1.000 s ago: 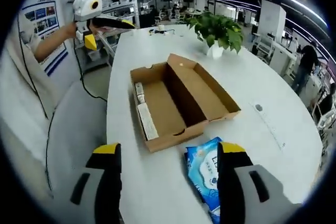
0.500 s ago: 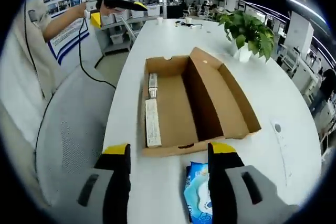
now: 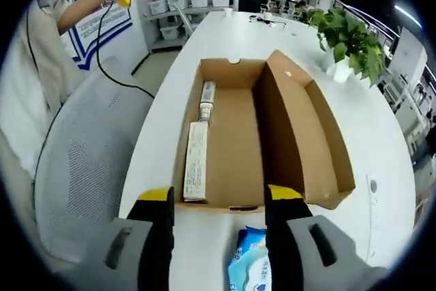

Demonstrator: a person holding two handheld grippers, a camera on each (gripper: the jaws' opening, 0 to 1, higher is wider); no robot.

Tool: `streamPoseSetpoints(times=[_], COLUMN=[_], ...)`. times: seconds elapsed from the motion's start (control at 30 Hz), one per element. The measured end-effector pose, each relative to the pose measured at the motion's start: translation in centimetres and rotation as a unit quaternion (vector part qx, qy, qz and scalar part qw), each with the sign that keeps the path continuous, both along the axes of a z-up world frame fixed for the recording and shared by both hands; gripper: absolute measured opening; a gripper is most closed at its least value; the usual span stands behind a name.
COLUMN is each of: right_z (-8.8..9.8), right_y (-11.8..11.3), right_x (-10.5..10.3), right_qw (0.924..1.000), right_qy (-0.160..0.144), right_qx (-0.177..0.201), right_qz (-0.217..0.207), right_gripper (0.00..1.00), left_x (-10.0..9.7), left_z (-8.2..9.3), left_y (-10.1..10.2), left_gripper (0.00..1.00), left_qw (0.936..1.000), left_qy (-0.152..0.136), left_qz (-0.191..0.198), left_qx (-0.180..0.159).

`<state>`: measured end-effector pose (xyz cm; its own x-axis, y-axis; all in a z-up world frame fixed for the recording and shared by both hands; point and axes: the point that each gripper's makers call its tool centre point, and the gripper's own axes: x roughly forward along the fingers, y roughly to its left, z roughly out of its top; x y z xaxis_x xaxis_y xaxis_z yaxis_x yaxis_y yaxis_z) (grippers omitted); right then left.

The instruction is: Operate the shoe box by opening the lid, removing the specified soft item, and placing it in the target area until the item is outside and the box remains undamaged.

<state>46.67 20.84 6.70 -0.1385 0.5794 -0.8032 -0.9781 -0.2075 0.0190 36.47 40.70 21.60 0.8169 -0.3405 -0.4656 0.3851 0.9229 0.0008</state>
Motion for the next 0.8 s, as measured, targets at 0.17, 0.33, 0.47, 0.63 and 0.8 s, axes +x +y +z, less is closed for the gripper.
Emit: streamPoseSetpoints(times=[0.17,0.33,0.47,0.63,0.8], right_z=[-1.2,-2.1,-2.8,-3.5,-4.0], right_y=[0.7,1.3,1.8,2.4,3.0], right_x=[-0.2,-0.7,-1.0,-1.1,-1.3], right_qw=[0.9996,0.9985,0.9974,0.9964,0.9957], right_qy=[0.002,0.016,0.028,0.053,0.073], right_qx=[-0.016,-0.027,-0.037,-0.044,-0.041], right_qz=[0.024,0.044,0.055,0.05,0.041], right_gripper=[0.46,0.45,0.43,0.41,0.39], left_x=[0.0,-0.1,-0.1,-0.1,-0.1], left_z=[-0.1,-0.3,-0.4,-0.9,-1.1], left_y=[0.1,0.1,0.2,0.4,0.5], left_gripper=[1.0,1.0,1.0,1.0,1.0], left_qw=[1.0,1.0,1.0,0.9999,0.9998], left_qy=[0.0,0.002,0.005,0.011,0.014], left_qz=[0.002,0.004,0.004,0.005,0.005], left_qx=[-0.001,-0.002,-0.001,0.005,0.01])
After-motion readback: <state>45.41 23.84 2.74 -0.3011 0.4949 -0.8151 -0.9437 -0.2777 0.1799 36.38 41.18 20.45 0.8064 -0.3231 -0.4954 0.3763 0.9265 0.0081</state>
